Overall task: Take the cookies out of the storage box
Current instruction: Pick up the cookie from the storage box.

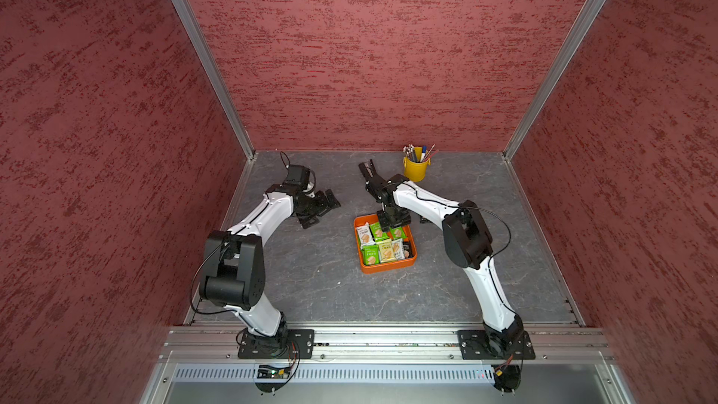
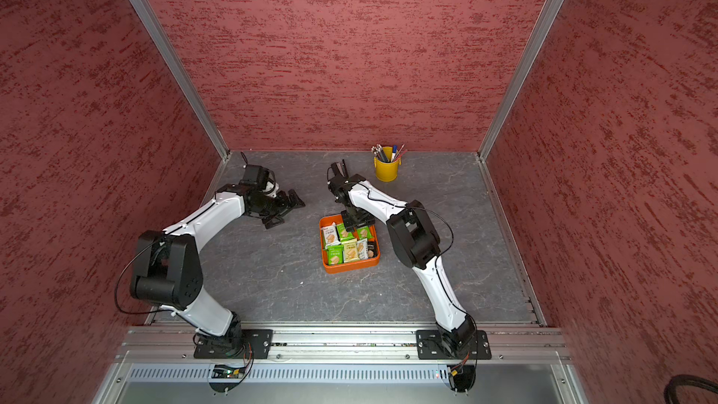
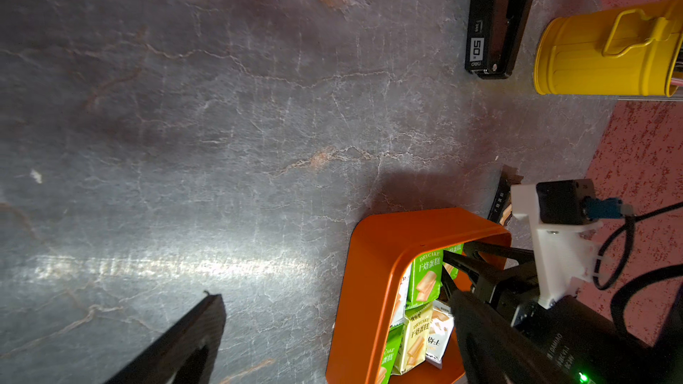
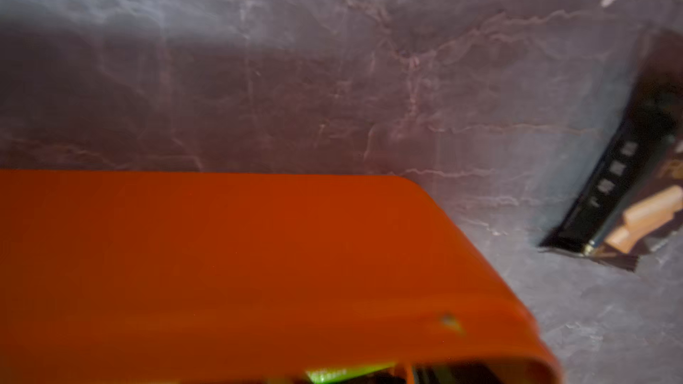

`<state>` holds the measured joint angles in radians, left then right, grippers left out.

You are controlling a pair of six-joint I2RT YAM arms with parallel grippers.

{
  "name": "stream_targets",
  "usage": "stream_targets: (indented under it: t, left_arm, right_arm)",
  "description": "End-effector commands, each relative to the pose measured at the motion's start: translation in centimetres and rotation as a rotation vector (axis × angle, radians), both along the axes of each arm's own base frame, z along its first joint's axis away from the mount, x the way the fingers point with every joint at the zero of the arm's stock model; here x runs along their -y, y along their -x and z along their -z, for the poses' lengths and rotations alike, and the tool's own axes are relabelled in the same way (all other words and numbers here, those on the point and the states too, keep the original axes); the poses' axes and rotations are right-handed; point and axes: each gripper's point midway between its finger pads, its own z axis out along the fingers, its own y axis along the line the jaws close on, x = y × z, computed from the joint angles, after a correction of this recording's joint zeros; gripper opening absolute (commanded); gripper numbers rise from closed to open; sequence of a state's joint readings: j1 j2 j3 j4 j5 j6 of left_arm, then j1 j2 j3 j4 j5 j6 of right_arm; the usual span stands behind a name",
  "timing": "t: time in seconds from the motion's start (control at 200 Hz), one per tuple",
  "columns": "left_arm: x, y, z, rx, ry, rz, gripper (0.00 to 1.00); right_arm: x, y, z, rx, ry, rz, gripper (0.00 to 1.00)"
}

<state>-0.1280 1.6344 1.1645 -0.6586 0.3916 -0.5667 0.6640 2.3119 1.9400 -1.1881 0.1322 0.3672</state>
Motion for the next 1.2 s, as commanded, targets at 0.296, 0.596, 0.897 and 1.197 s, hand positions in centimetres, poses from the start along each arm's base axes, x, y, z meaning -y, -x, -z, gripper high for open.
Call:
stream_targets:
  t: [0.296, 0.596, 0.897, 1.197]
  left_arm:
    - [-0.1, 0.5, -0.7, 0.008, 0.012, 0.01, 1.0]
    - [-0.2, 1.2, -0.7, 0.002, 0.012, 0.007, 1.0]
    - [-0.3, 1.4, -0.9, 0.007, 0.008, 0.001, 1.0]
    - [-0.3, 1.5, -0.8, 0.006, 0.015, -0.015, 1.0]
  right_arm:
    - [-1.0, -0.1, 0.5, -0.001, -0.054, 0.026, 0.56]
    - [0.1, -0.3, 1.4, 0.011, 0.009, 0.017, 0.62]
    - [-0.2, -0.1, 2.1, -0.004, -0.003, -0.005, 0.56]
    - [-0.1, -0.5, 1.1, 0.026, -0.006, -0.03, 0.39]
